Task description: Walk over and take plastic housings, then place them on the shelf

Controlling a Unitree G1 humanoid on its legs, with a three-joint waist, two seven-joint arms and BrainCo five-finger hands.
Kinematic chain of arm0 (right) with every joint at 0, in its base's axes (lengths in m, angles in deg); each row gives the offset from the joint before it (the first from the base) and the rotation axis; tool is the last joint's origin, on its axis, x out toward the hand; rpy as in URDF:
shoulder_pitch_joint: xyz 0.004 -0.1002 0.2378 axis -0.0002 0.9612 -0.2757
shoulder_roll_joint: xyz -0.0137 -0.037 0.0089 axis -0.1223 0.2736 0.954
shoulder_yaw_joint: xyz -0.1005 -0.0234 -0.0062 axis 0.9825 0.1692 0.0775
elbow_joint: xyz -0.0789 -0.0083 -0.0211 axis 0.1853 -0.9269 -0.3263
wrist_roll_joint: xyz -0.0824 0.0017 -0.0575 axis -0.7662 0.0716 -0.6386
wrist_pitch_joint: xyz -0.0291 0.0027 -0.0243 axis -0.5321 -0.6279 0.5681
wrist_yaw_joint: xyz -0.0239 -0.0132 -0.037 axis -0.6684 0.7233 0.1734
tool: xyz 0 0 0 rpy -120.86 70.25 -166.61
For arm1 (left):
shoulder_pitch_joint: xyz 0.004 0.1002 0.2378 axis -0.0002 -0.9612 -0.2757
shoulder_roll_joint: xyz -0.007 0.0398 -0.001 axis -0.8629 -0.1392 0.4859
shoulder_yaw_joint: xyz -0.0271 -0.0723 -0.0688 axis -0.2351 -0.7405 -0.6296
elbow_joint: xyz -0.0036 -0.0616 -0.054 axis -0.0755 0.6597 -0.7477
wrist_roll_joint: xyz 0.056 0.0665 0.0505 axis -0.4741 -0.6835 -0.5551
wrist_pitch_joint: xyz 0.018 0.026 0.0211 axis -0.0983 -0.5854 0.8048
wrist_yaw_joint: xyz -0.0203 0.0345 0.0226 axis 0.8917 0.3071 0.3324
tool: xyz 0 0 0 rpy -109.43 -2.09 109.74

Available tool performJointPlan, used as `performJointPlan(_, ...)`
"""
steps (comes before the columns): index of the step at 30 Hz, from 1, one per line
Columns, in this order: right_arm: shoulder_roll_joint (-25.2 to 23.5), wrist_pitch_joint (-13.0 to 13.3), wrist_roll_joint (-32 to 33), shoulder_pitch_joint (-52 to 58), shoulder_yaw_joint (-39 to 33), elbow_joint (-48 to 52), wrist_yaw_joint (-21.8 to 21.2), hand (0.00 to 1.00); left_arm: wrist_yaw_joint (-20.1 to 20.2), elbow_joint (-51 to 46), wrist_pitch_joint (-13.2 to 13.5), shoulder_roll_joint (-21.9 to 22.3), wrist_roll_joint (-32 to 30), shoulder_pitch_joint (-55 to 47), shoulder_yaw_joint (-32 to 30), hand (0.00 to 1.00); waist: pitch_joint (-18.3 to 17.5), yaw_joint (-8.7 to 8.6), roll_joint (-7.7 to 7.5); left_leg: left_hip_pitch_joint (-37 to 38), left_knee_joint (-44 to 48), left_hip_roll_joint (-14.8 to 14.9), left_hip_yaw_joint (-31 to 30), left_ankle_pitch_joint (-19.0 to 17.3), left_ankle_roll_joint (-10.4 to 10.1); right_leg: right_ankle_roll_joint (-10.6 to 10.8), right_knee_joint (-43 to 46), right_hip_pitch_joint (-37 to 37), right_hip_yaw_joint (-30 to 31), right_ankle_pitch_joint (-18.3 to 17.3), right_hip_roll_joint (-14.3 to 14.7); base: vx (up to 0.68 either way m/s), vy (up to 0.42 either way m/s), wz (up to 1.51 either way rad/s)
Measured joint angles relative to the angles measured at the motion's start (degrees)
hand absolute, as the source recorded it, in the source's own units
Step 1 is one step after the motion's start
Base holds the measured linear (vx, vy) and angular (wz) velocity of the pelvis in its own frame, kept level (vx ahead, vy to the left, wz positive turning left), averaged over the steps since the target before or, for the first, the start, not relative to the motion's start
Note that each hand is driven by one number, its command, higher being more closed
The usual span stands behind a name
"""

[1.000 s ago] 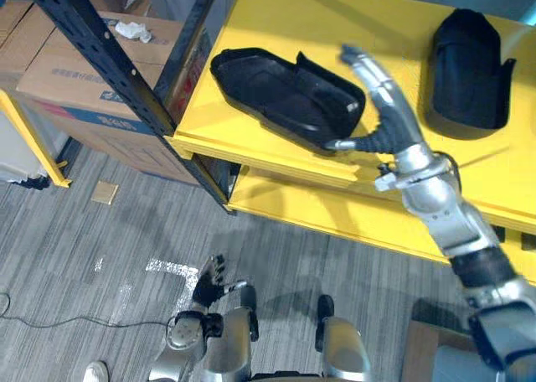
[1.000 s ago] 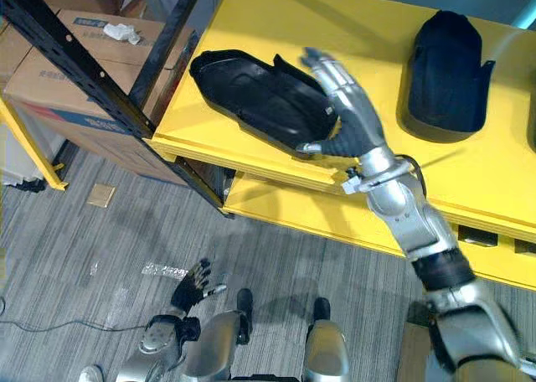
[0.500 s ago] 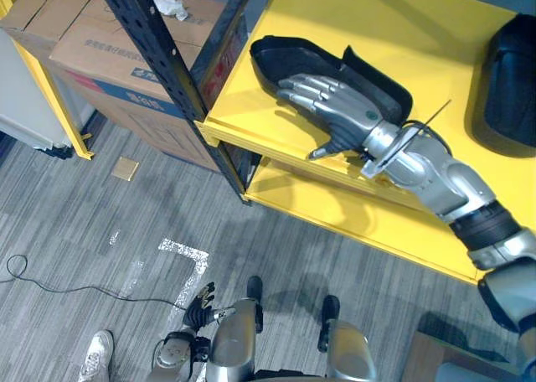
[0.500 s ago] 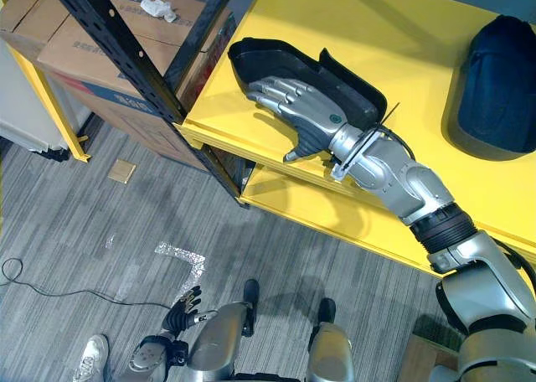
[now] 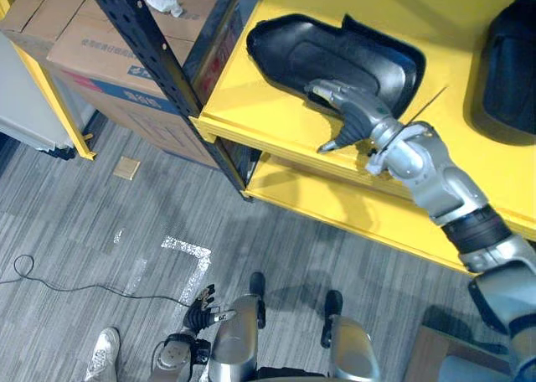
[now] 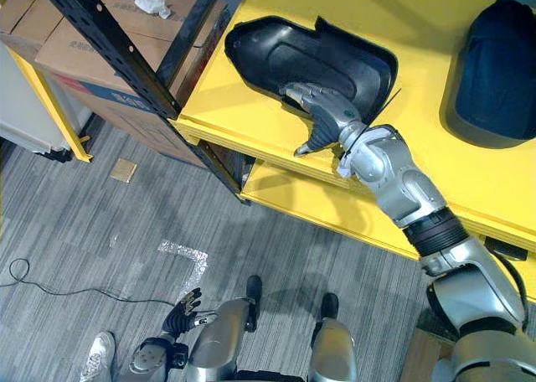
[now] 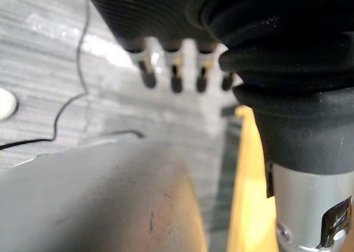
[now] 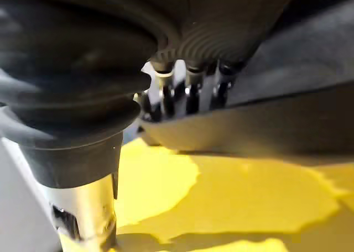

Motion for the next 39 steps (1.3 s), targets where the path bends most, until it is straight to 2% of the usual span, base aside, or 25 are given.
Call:
performJointPlan(2,-0.8,-2.0,-1.2,0.0,-0.9,-1.3,0.9,1.0,0.0,0.0,0.1,0.3,0.1,0.0,0.0,0.0,-0.1,0.1,0.17,0.1,-0.5,-0.1,0.0,0.3,0.0,0.0,0.0,0.0,-0.1,0.0,0.0,-0.01,-0.004,0.03)
performJointPlan(6,-1.6,-4.2,-1.2,-0.5,-4.2,-3.3,2.6,1.0,-0.1,0.0,0.1,0.5,0.2,-0.3,0.2,0.0,0.0,0.58,0.3,0.8,-2.2,-0.3,-0.1,1.5,-0.1,0.0,0.0,0.0,-0.3,0.1,-0.2,-0.01,-0.005,0.03)
performJointPlan(20,-4.6,-5.3,0.0,-3.4,-3.9,-11.7,6.5,1.0,-1.3,-0.3,0.2,0.8,0.6,-1.2,0.8,0.0,-0.2,1.11,0.52,2.1,-5.9,-0.3,-1.3,4.2,-0.7,-0.2,0.0,0.5,-1.9,0.2,-0.2,-0.01,-0.01,0.04)
performJointPlan(24,-5.7,-7.2,4.9,-4.2,-3.4,-13.8,9.5,1.0,-1.5,-0.5,0.2,0.5,0.6,-1.5,1.4,0.0,-0.2,1.17,0.53,2.1,-6.0,-0.3,-1.5,4.5,-0.6,-0.4,0.0,0.5,-2.2,0.4,-0.1,0.0,0.0,0.0)
performJointPlan(29,-9.2,-13.0,10.8,-5.8,-5.0,-15.9,13.9,1.0,-1.9,-0.7,0.3,0.0,0.7,-1.5,2.5,0.0,-0.2,1.27,0.54,2.2,-6.3,-0.3,-1.8,4.9,-0.7,-0.4,0.0,0.7,-2.6,0.4,-0.1,-0.01,-0.003,0.03)
performJointPlan(33,-11.8,-17.7,18.4,-6.8,-9.5,-17.1,17.4,1.0,-2.8,-1.1,0.2,0.0,2.5,-1.6,3.0,0.0,-0.2,1.43,0.55,2.6,-6.8,-0.3,-1.9,5.3,-0.7,-0.4,0.0,1.0,-2.8,0.4,-0.2,0.0,-0.002,0.02)
performJointPlan(35,-12.0,-19.0,21.7,-7.6,-11.1,-18.1,18.5,1.0,-3.2,-1.3,0.2,0.0,2.8,-1.7,3.1,0.0,-0.2,1.48,0.58,3.4,-7.8,-0.4,-2.0,5.9,-0.8,-0.4,0.1,1.3,-2.9,0.4,-0.2,0.0,0.0,0.0)
performJointPlan(39,-12.7,-19.1,29.6,-7.9,-15.2,-19.1,21.3,1.0,-3.8,-2.5,0.1,-0.1,3.0,-2.5,4.4,0.0,-0.5,1.45,0.91,4.2,-8.1,-0.3,-2.0,6.1,-0.9,-0.5,0.2,2.0,-3.0,0.4,-0.2,0.0,0.0,0.0)
